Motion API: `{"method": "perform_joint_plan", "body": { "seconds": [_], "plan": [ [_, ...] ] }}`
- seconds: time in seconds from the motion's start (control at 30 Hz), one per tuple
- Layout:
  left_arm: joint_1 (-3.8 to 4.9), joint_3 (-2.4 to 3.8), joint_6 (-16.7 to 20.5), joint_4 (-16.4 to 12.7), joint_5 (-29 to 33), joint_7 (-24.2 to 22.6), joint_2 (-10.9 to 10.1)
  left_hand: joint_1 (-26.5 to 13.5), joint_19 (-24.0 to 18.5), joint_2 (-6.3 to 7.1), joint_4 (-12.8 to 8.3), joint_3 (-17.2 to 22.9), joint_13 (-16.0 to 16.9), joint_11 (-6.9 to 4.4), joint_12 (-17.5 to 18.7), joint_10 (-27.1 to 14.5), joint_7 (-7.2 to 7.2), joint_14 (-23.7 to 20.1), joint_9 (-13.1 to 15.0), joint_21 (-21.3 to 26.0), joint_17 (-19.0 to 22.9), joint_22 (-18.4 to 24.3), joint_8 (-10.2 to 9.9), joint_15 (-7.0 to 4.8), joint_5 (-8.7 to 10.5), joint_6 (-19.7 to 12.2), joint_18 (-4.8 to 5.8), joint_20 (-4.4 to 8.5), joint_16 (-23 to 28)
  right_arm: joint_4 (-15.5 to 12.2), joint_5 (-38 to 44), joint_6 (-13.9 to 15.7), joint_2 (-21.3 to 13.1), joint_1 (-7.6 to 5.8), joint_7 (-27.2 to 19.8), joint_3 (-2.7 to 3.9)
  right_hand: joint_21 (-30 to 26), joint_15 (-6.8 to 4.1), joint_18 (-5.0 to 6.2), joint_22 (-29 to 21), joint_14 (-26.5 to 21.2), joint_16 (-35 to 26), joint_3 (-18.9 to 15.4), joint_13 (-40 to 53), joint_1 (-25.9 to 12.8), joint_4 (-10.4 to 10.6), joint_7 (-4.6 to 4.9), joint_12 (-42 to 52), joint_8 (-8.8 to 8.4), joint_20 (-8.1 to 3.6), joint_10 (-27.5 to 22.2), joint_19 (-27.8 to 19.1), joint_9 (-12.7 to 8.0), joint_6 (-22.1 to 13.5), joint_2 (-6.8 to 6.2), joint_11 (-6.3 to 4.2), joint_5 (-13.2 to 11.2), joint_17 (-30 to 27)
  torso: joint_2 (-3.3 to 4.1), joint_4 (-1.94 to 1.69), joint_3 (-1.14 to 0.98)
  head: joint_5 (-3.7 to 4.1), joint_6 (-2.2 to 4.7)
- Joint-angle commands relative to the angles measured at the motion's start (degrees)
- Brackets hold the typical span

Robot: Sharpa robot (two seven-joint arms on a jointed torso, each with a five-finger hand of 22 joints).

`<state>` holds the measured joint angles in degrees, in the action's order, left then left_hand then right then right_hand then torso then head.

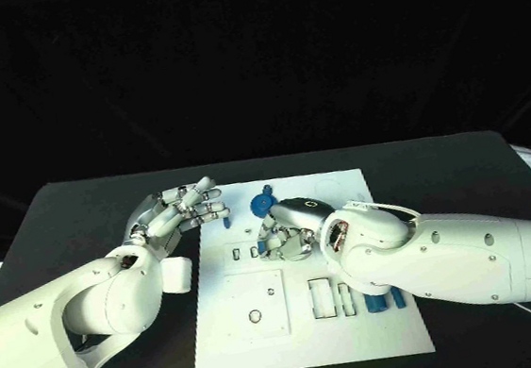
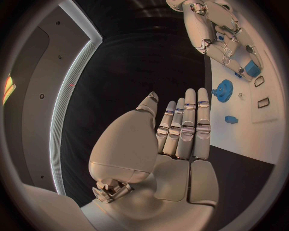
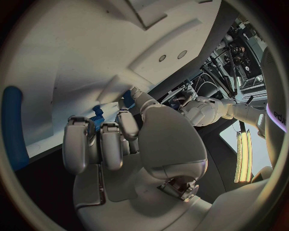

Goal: Assemble the parts on the task board

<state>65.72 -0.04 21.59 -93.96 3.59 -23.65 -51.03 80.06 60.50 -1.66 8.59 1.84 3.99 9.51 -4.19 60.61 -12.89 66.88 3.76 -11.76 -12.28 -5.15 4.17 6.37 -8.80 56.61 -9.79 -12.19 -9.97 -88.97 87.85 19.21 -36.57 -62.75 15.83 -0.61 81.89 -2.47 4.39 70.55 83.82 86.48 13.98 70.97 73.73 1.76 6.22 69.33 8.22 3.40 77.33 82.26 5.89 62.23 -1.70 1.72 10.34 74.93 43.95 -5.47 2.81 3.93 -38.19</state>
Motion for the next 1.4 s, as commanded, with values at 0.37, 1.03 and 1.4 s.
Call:
{"method": "perform_joint_plan", "body": {
  "seconds": [0.37, 1.03, 1.4],
  "plan": [
    [0.02, 0.03, -1.17, -0.12, -0.32, -0.37, 0.05, 0.38, 0.04, -0.18, -0.28, 0.08, -0.06, 0.17, 0.20, -0.18, -0.20, -0.29, -0.02, 0.18, -0.05, 0.05, -0.21, -0.03, 0.29, -0.12, -0.54, -0.18, 0.32, 0.29, 1.31, -3.23, -0.03, 0.69, 1.33, -0.59, -0.51, 0.26, -0.51, -0.26, 4.62, -0.46, -1.44, -0.82, -1.89, 0.57, 0.77, -1.29, -1.09, 0.30, -1.08, -0.29, -0.31, -1.61, -2.01, 0.34, 2.63, 7.52, 0.00, 0.05, 0.01, -0.04, -0.07],
    [0.02, 0.03, -1.19, -0.07, -0.32, -0.31, 0.07, 0.41, 0.05, -0.17, -0.38, 0.10, -0.07, 0.19, 0.23, -0.25, -0.23, -0.33, -0.04, 0.24, -0.12, 0.08, -0.23, -0.01, 0.30, -0.19, -0.53, -0.19, 0.40, -0.22, 1.68, 2.51, -0.03, 0.88, 0.99, -0.63, -0.93, 1.20, -0.40, -0.88, 4.41, -1.07, -5.39, -4.78, -4.16, 2.45, 1.87, -5.82, -2.93, 1.18, -4.75, -0.57, -1.00, -5.68, -4.34, 1.45, 2.20, 6.66, 0.00, 0.05, -0.02, 0.12, -0.03],
    [0.02, 0.02, -1.56, 0.21, -1.09, 0.25, 0.08, 0.49, 0.31, -0.26, -0.53, 0.18, -0.05, 0.10, 0.17, -0.13, -0.11, 0.09, -0.01, 0.18, -0.34, 0.06, -0.16, -0.14, 0.29, -0.09, -0.60, -0.13, 0.23, -2.31, 1.80, 11.70, -1.13, 1.53, -1.46, -0.61, -1.09, 1.48, -0.36, -1.09, 4.28, -1.45, -7.93, -6.16, -4.20, 3.92, 2.25, -7.09, -3.17, 1.45, -6.22, -0.69, -1.31, -7.13, -4.54, 1.79, 2.87, 6.14, -0.05, 0.09, -0.10, 0.03, 0.10]
  ]
}}
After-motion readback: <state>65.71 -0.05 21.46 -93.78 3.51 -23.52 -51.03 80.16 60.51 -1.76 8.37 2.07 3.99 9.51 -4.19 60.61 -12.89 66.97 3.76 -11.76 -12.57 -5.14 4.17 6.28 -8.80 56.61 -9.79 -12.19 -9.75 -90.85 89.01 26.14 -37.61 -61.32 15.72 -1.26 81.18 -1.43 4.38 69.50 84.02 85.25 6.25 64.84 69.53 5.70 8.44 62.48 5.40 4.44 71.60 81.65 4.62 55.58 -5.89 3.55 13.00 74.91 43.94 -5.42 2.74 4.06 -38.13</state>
